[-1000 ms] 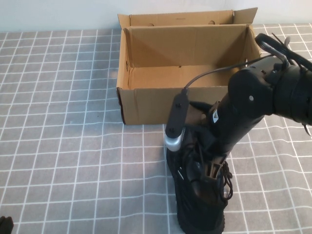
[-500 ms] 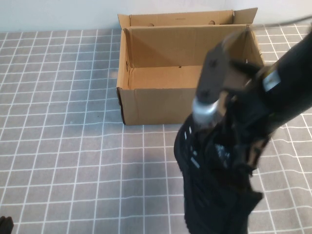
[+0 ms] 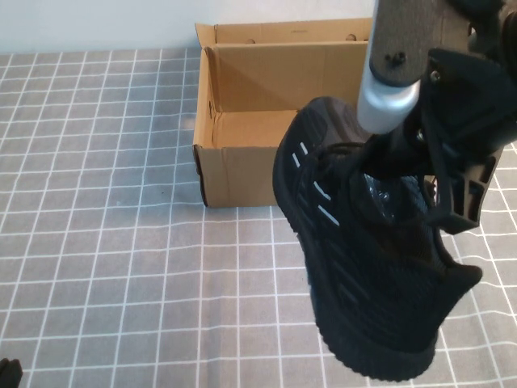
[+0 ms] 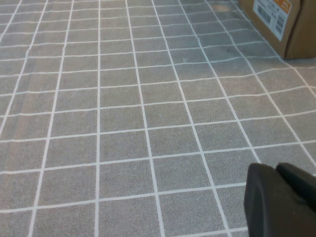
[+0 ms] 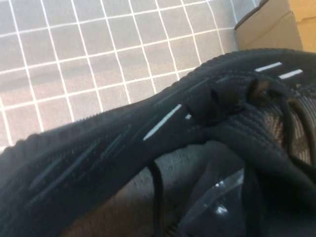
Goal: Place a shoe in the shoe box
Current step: Pick up the shoe from the table, then hand over the shoe
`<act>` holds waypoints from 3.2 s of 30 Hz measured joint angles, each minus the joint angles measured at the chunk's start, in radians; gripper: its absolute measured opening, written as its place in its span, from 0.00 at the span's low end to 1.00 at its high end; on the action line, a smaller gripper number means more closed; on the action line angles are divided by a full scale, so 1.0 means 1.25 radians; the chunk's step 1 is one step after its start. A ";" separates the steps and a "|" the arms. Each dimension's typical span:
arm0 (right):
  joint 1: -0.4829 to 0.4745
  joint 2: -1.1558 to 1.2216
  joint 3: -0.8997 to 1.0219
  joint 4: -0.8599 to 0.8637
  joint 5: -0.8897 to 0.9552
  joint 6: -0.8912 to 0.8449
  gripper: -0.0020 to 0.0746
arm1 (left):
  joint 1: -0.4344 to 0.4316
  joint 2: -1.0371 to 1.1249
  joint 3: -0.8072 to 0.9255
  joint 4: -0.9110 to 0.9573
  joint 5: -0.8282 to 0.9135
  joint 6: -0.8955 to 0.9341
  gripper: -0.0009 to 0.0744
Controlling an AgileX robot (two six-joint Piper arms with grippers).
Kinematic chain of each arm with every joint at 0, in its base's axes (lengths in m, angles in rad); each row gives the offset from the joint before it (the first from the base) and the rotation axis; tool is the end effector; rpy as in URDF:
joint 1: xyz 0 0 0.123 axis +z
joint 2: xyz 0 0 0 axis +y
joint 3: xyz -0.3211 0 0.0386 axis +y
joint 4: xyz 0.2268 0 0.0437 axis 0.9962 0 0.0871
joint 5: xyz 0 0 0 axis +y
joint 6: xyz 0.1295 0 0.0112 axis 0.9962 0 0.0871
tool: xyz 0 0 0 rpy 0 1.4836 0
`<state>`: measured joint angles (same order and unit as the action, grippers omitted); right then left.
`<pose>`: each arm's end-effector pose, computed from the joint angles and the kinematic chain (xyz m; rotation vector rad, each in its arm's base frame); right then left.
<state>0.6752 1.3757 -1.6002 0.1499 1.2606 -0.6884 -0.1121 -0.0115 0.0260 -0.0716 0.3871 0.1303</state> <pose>0.1931 0.1783 0.4342 -1.5838 1.9512 0.1929 0.0289 -0.0068 0.1581 0.1841 1.8756 -0.0584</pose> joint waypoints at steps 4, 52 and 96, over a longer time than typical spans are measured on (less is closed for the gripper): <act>0.000 0.000 0.000 0.000 0.000 -0.017 0.02 | 0.000 0.000 0.000 0.000 0.000 0.000 0.01; -0.004 0.465 -0.528 -0.097 0.014 0.339 0.02 | -0.006 0.767 -0.592 -0.693 0.066 0.628 0.01; -0.159 0.531 -0.589 0.015 0.014 0.379 0.02 | -0.477 1.159 -0.809 -0.862 -0.302 0.966 0.90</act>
<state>0.4764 2.0399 -2.3365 0.1691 1.2786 -0.2145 -0.7086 1.4374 -0.9851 -1.1492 0.0102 1.3383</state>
